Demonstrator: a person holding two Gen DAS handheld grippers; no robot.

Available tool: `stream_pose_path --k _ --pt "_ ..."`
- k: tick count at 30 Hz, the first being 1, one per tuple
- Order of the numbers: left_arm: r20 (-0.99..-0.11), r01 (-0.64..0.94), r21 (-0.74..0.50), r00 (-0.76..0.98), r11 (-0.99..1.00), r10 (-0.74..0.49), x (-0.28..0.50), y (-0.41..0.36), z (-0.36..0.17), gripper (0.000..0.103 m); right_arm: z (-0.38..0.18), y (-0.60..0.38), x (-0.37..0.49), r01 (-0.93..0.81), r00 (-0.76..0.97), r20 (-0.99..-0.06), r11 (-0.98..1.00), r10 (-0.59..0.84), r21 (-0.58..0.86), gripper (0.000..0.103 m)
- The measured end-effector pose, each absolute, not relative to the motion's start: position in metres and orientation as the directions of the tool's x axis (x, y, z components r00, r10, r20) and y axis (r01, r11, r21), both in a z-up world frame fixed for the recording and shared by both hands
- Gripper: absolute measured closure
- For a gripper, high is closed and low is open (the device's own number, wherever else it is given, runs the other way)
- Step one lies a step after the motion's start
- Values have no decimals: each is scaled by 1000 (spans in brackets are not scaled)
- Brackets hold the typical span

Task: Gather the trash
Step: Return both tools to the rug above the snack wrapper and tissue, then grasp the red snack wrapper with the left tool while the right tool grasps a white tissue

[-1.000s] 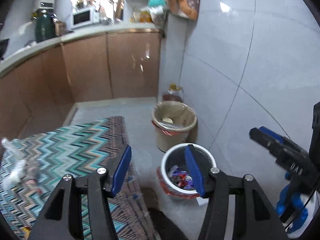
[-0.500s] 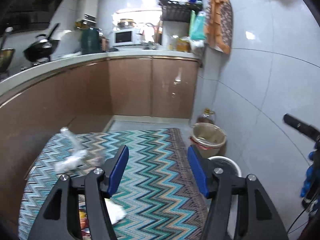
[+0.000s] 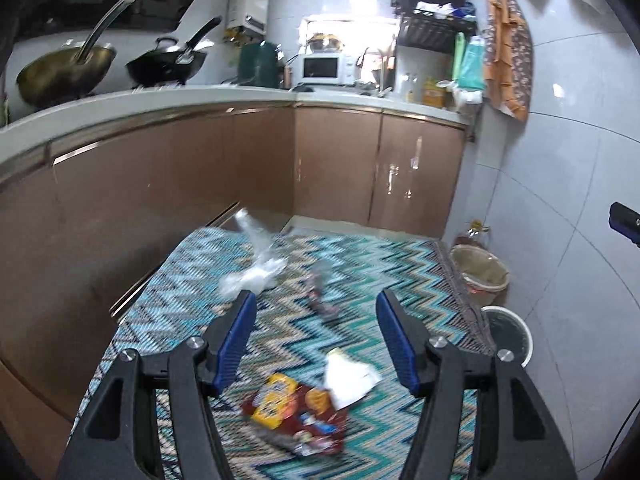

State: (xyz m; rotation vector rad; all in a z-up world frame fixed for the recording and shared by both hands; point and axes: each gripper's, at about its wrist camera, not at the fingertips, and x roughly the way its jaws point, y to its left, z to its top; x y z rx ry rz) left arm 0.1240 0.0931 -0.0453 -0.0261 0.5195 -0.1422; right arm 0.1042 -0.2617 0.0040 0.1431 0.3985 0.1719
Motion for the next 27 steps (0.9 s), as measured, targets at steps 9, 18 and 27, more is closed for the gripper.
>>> stream_pose_path --k 9,18,27 --pt "-586 106 -92 798 990 -140 127 144 -99 42 -34 -202 135 -222 827 -489 961 276 167 42" --pt "-696 203 -125 680 971 -231 144 129 -159 42 -93 -143 175 -337 681 -629 923 375 185 42" --pt "-725 184 -250 615 951 -310 167 137 -195 42 -143 -101 216 -404 549 -720 889 425 217 42"
